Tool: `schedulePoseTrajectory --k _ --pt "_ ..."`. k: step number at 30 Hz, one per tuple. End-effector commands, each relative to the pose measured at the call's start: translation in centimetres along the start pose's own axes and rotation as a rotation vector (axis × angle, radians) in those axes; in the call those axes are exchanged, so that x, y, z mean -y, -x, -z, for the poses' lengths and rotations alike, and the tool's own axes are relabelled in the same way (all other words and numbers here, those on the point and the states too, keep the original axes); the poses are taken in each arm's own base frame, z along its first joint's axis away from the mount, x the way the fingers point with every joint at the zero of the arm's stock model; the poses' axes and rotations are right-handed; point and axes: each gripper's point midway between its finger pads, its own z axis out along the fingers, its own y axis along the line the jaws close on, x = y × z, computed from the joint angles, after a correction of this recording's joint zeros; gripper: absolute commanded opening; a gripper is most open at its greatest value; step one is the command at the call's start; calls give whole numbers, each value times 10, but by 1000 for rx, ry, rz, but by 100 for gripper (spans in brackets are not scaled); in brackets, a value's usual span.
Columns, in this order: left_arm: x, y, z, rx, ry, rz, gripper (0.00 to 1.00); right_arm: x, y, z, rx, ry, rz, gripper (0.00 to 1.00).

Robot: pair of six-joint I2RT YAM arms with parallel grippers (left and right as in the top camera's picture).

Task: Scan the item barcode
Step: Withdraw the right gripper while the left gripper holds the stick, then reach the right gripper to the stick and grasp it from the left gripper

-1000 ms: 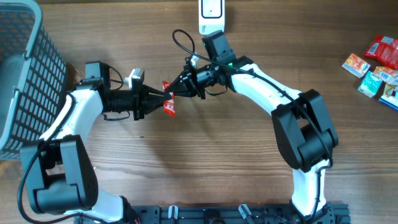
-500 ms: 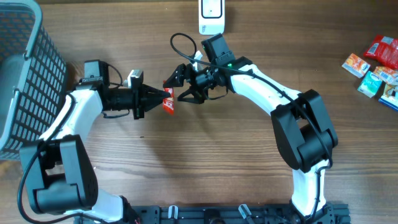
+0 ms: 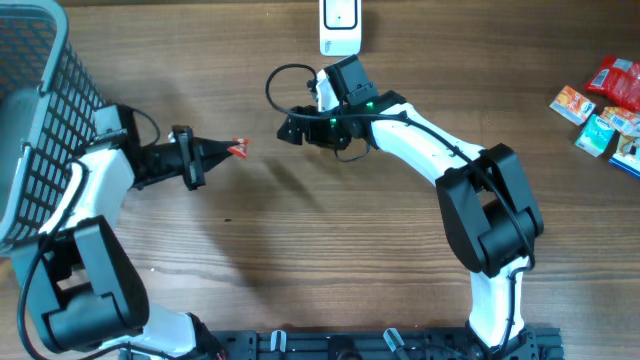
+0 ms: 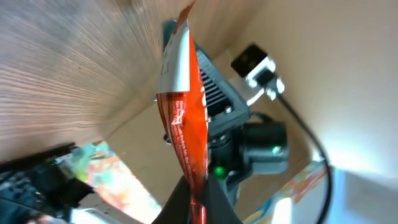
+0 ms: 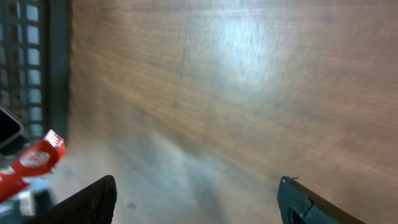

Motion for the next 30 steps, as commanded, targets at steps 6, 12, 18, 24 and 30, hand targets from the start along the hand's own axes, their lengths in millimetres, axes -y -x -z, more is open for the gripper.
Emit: schedulePoseTrajectory --k 6,12,18,24,30 --pt "-3 9 4 27 -7 435 4 -45 6 -3 76 69 615 82" --pt "3 16 11 38 -43 617 4 -65 4 -7 102 115 718 69" --pt "14 26 21 49 -100 700 4 -104 -3 3 120 339 782 67" --pt "23 33 32 57 -149 736 4 -127 -5 16 131 485 784 68" --pt "27 24 31 -12 -148 809 4 -140 -5 19 158 535 835 68"
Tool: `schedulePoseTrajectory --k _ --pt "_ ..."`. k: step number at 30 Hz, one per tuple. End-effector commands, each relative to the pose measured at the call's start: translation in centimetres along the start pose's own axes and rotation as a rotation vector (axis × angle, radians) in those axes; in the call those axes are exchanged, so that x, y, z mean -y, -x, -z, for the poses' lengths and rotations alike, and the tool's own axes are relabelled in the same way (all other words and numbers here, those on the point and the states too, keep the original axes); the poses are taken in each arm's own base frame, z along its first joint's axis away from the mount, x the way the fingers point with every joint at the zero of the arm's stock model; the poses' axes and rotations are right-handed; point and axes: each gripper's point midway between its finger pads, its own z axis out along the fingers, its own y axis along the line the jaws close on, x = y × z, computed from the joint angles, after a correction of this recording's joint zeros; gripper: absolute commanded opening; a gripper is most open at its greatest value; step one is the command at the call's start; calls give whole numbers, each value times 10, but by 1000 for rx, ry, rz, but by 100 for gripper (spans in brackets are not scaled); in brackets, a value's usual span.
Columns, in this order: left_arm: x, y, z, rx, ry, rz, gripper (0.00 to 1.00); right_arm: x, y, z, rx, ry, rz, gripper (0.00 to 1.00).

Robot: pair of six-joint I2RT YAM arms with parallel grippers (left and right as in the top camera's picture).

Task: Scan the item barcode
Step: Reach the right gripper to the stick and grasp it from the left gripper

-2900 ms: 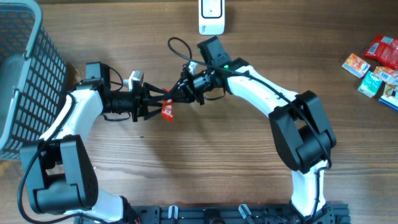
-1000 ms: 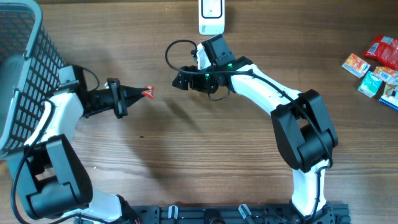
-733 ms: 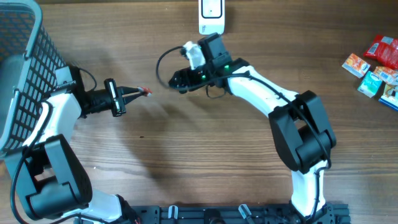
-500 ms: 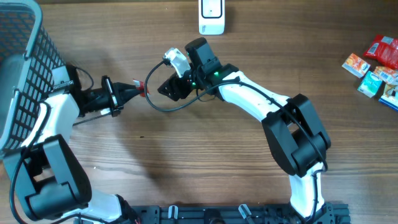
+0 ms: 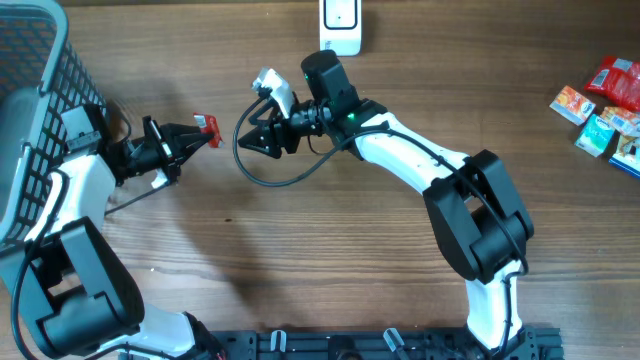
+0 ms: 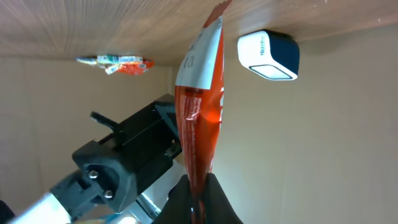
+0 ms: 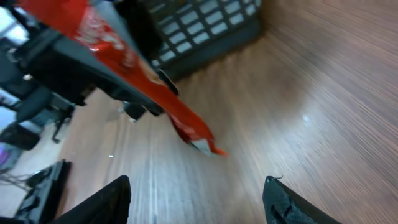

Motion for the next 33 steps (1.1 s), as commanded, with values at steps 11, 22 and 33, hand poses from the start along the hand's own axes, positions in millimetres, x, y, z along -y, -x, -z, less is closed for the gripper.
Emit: schedulePoseTrajectory --k 11,22,33 --pt "-10 -20 2 -137 62 106 4 -51 16 -18 37 129 242 60" --pt "-16 -36 5 -226 102 102 4 -55 20 -31 68 119 338 58" --pt "-17 -41 6 -248 110 94 4 -12 13 -45 83 -46 315 54"
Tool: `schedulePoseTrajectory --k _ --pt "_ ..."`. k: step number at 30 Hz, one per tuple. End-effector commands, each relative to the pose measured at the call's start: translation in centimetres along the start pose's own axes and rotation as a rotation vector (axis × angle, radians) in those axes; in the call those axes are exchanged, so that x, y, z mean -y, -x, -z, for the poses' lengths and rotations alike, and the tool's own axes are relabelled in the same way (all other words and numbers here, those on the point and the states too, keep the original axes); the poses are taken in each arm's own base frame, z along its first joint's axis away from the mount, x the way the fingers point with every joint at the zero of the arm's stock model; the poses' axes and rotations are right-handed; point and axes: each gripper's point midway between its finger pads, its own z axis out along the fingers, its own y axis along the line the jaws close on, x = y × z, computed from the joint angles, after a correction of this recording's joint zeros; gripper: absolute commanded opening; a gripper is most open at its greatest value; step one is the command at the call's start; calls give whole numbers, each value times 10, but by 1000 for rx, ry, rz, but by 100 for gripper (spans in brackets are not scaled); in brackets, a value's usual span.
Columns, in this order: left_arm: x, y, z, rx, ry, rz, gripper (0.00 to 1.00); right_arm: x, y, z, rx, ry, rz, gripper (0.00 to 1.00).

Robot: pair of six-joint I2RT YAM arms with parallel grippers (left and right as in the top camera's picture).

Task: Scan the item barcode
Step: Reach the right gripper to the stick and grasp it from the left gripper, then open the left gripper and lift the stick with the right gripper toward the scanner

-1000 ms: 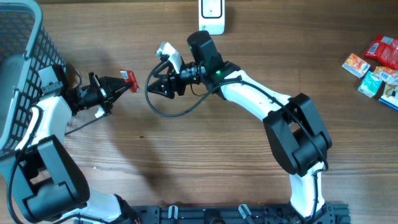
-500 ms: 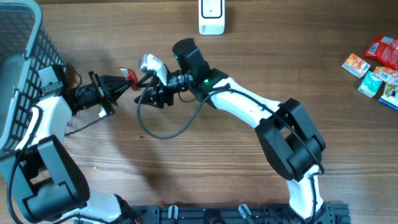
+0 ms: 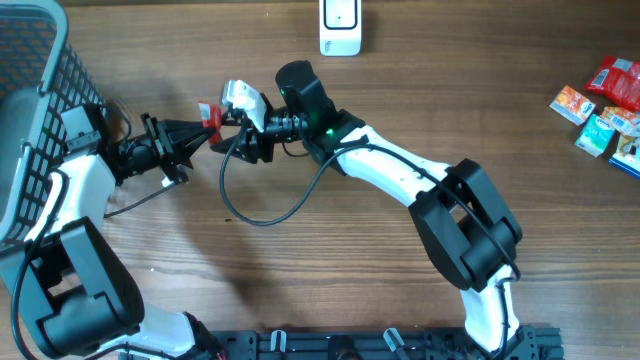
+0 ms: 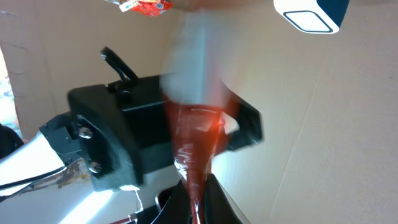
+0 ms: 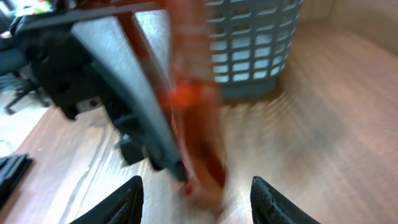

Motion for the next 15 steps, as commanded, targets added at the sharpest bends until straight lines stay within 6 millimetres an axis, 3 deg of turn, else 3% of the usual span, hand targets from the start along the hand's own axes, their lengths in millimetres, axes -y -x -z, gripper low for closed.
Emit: schedulePoseTrajectory --k 1,7,10,15 --pt "-3 -4 1 -35 15 23 4 13 -21 -10 -5 -35 -38 54" --pt "-3 -4 1 -35 15 22 4 14 -8 -12 53 -28 -27 55" --pt "-3 -4 1 -35 15 22 4 14 -12 -12 40 -26 -41 53" --pt "-3 -4 1 -35 15 21 4 13 -16 -12 27 -23 -57 44"
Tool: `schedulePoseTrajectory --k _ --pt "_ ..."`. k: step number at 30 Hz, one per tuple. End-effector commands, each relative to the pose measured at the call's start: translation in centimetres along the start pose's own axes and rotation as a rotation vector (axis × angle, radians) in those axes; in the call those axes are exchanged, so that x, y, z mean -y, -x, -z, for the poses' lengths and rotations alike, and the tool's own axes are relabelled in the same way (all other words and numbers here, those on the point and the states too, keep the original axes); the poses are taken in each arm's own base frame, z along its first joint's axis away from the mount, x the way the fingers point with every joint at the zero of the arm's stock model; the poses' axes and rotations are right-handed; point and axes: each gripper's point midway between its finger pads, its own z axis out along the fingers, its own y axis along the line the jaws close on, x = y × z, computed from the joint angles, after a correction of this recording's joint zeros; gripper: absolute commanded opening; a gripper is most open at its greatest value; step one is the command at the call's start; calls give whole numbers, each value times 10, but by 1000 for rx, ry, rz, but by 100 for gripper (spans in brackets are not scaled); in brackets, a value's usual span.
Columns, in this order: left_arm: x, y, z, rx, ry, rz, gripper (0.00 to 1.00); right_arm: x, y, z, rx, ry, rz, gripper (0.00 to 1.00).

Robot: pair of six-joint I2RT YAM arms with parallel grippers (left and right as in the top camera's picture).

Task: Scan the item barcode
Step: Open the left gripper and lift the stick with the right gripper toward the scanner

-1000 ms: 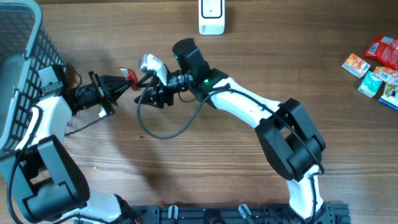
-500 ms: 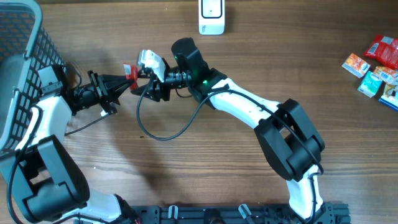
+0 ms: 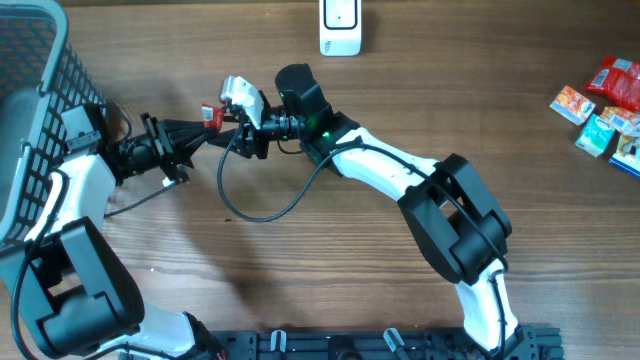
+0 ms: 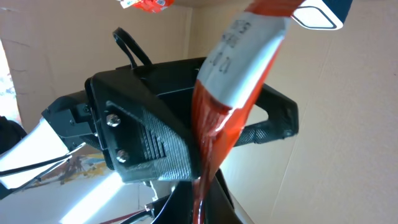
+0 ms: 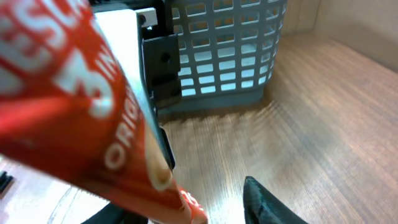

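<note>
A red and white sachet hangs above the table at the left, and my left gripper is shut on its lower end. In the left wrist view the sachet rises tilted from the shut fingers, with the right arm's black gripper body right behind it. My right gripper is open and reaches in from the right. In the right wrist view the sachet fills the left side, its end between my open right gripper. The white scanner stands at the far edge.
A grey mesh basket stands at the far left, also seen behind the sachet as the basket. Several coloured packets lie at the right edge. A black cable loops over the table between the arms.
My right gripper has come slightly nearer, and the sachet's free end now lies between its open fingers. The sachet leans over in the left wrist view. The left arm has hardly moved.
My left gripper held the sachet near mid-table, with the right gripper open below the scanner. Then the sachet was further left and the right gripper had come toward it. Then the right gripper was right at the sachet, and now its open fingers straddle the free end.
</note>
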Motion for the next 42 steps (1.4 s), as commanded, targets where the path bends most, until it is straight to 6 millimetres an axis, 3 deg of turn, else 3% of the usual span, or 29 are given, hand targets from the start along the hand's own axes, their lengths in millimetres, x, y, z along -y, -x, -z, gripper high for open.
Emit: schedulePoseTrajectory --k 1,7,8,9,10,17,20,25,26,29,32,36,42 --pt "-2 -1 1 -22 9 22 4 1 -13 -3 -20 4 -34 43" --pt "-2 -1 1 -22 9 22 4 -3 -12 -3 -18 27 -37 38" --pt "-2 -1 1 -22 9 22 4 -3 -12 -3 -18 27 -38 28" --pt "-2 -1 1 -22 9 22 4 -3 -12 -3 -18 26 -41 8" --pt "-2 -2 1 -22 8 22 4 -3 -12 -3 -18 26 -47 4" --pt "-2 -2 1 -22 8 22 4 -3 -11 -3 -15 25 -80 4" --pt "0 -2 1 -19 5 1 18 2 -8 -1 -1 11 -82 4" --pt "12 -4 1 -1 -16 -135 36 43 -8 18 23 -139 -303 4" --pt "14 -4 1 5 -21 -150 59 49 -8 22 29 -150 -343 4" --pt "19 -2 1 25 -36 -180 81 65 -10 35 46 -178 -442 4" --pt "27 8 2 91 -77 -197 92 79 -11 48 69 -206 -572 4" --pt "40 25 6 207 -127 -347 96 97 -18 65 95 -241 -806 4" --pt "51 41 11 343 -128 -664 98 105 -61 84 17 -323 -1208 4"
